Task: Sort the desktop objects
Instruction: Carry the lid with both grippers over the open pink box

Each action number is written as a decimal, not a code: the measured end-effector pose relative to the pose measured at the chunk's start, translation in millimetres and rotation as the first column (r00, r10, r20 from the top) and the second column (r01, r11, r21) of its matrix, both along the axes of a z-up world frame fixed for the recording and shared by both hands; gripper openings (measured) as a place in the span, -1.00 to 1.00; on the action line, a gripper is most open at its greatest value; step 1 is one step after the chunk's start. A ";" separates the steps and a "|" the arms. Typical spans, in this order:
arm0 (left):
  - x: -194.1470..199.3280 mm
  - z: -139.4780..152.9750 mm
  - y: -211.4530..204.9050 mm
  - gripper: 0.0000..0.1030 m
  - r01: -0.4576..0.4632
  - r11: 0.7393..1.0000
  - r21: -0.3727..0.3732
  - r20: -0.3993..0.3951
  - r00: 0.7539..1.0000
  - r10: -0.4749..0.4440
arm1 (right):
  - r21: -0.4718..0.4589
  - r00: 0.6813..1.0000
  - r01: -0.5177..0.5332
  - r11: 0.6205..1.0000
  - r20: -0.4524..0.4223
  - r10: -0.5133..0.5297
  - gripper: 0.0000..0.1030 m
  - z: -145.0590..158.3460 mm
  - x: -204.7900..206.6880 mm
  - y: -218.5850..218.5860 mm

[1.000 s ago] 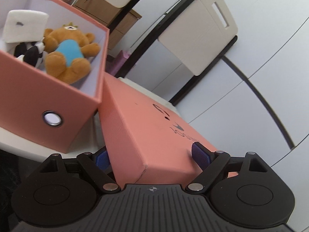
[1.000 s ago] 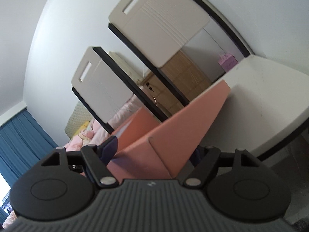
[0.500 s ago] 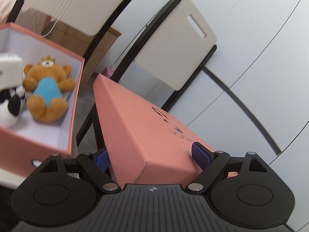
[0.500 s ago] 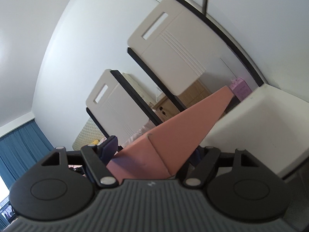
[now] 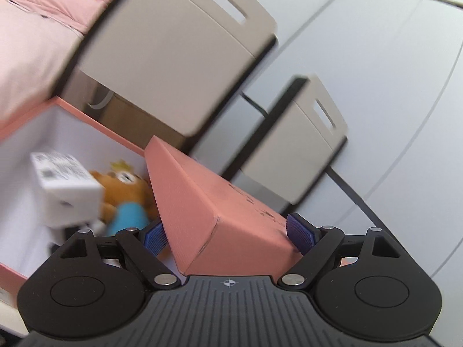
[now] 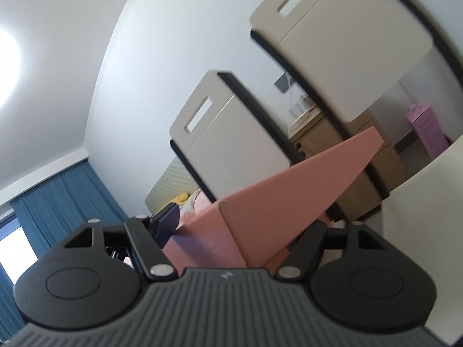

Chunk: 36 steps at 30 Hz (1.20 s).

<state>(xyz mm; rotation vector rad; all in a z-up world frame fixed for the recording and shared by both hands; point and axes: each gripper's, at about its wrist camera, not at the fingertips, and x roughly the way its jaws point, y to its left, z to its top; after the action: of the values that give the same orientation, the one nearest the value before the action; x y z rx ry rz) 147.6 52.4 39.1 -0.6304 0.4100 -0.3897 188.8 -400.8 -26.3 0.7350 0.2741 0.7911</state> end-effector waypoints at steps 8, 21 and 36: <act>-17.4 1.7 59.6 0.69 -0.182 0.983 0.024 0.052 0.982 0.181 | -0.007 0.994 -0.113 0.994 0.001 0.113 0.38 -6.1 34.0 75.8; -17.3 -29.7 100.9 0.64 -0.474 0.866 0.162 -0.038 0.874 0.485 | -0.100 0.956 -0.286 0.953 -0.098 0.276 0.40 -55.3 62.7 165.0; -26.8 -26.0 73.5 0.80 -0.632 0.703 0.326 0.155 0.770 0.619 | -0.303 0.970 -0.243 0.922 -0.051 0.239 0.86 -52.4 46.7 177.8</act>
<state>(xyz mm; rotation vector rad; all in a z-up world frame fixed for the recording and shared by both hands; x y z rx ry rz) 120.8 126.0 13.1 -0.3636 0.2003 0.3356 235.5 -223.1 -78.7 0.4158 0.4951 0.9512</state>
